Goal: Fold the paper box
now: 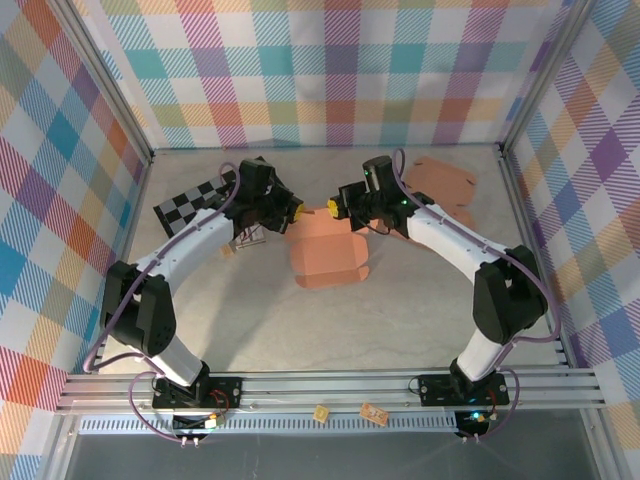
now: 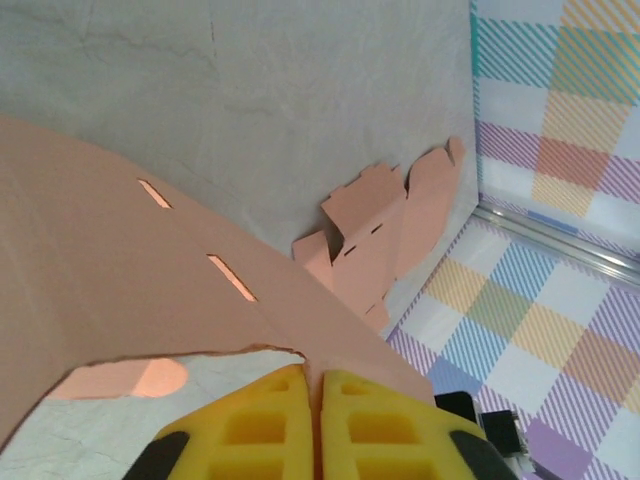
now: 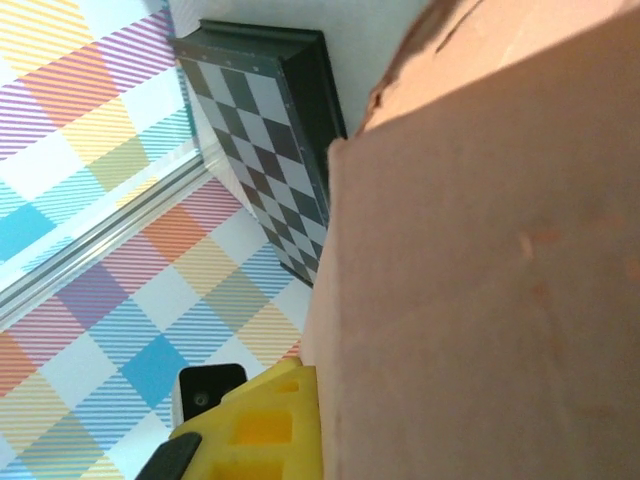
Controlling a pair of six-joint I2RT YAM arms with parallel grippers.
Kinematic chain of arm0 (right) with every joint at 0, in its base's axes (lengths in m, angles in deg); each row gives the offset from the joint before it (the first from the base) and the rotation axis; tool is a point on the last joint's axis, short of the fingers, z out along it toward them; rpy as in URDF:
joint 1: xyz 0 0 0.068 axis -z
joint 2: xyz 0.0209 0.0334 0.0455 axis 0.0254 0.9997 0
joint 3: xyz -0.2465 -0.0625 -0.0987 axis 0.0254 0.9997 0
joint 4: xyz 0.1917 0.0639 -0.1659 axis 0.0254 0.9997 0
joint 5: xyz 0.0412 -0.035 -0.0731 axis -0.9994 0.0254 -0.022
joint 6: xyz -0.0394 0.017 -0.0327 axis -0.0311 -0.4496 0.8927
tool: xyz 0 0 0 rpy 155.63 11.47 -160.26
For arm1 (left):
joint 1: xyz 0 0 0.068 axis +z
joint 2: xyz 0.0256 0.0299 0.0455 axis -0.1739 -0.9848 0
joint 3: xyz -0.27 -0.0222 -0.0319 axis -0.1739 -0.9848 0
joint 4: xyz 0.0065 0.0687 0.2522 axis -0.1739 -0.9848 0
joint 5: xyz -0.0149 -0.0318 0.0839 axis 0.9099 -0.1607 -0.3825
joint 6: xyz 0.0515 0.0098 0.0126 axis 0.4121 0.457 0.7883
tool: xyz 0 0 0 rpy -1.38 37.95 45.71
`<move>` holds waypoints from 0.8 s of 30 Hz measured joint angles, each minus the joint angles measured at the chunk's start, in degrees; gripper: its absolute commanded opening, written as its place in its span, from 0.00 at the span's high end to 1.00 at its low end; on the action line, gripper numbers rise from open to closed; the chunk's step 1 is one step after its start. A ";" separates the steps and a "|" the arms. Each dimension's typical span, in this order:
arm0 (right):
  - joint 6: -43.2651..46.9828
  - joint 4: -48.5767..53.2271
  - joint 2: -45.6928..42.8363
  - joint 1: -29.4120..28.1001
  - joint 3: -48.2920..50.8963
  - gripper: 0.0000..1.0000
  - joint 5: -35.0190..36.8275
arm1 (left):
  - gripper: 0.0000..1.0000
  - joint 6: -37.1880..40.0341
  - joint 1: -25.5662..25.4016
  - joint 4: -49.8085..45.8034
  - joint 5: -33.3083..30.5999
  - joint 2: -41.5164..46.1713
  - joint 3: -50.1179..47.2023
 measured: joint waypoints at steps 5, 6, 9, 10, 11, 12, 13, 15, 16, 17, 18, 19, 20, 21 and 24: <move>-0.42 -7.06 -2.67 -1.84 5.07 0.64 4.42 | 1.00 -5.16 -0.39 3.56 -1.46 1.99 -2.38; -0.46 -8.39 -3.48 -2.54 6.38 0.62 6.43 | 1.00 -6.21 -0.61 3.89 -2.01 2.47 -2.75; -1.57 -10.84 -5.14 -5.01 8.79 0.54 11.52 | 1.00 -9.18 -1.40 4.61 -3.82 3.52 -3.85; -1.86 -11.13 -5.42 -5.73 9.01 0.53 12.83 | 1.00 -10.08 -1.60 4.61 -4.31 3.67 -4.07; -2.21 -11.21 -5.64 -6.62 9.05 0.54 14.51 | 1.00 -11.19 -1.88 4.55 -4.96 3.80 -4.20; -2.73 -11.63 -5.79 -7.34 9.05 0.54 16.15 | 1.00 -12.24 -2.14 4.57 -5.62 3.82 -4.33; -3.10 -11.91 -5.84 -7.87 9.05 0.54 17.31 | 1.00 -13.00 -2.29 4.59 -6.10 3.91 -4.46; -4.09 -12.31 -5.84 -9.03 9.05 0.56 19.74 | 1.00 -14.64 -2.71 4.57 -7.37 4.37 -5.07; -4.52 -12.26 -5.84 -9.31 9.05 0.58 20.81 | 1.00 -15.21 -2.86 4.48 -7.87 4.63 -5.33; -4.98 -12.28 -5.84 -9.46 9.05 0.59 21.92 | 1.00 -15.91 -2.99 4.44 -8.33 4.94 -5.55; -5.55 -12.33 -5.84 -9.55 9.05 0.60 22.97 | 1.00 -16.39 -3.06 4.42 -8.72 5.22 -5.64; -6.12 -12.46 -5.84 -9.64 9.05 0.61 23.69 | 1.00 -16.79 -3.08 4.42 -8.94 5.44 -5.70; -6.45 -12.59 -5.81 -9.70 9.05 0.62 24.41 | 1.00 -17.29 -3.08 4.46 -9.29 5.68 -5.79; -6.88 -12.76 -5.79 -9.70 9.05 0.62 24.92 | 1.00 -17.68 -3.08 4.52 -9.55 5.88 -5.86; -7.91 -13.60 -5.09 -9.75 9.05 0.65 26.12 | 1.00 -18.25 -3.08 4.57 -9.75 5.95 -5.90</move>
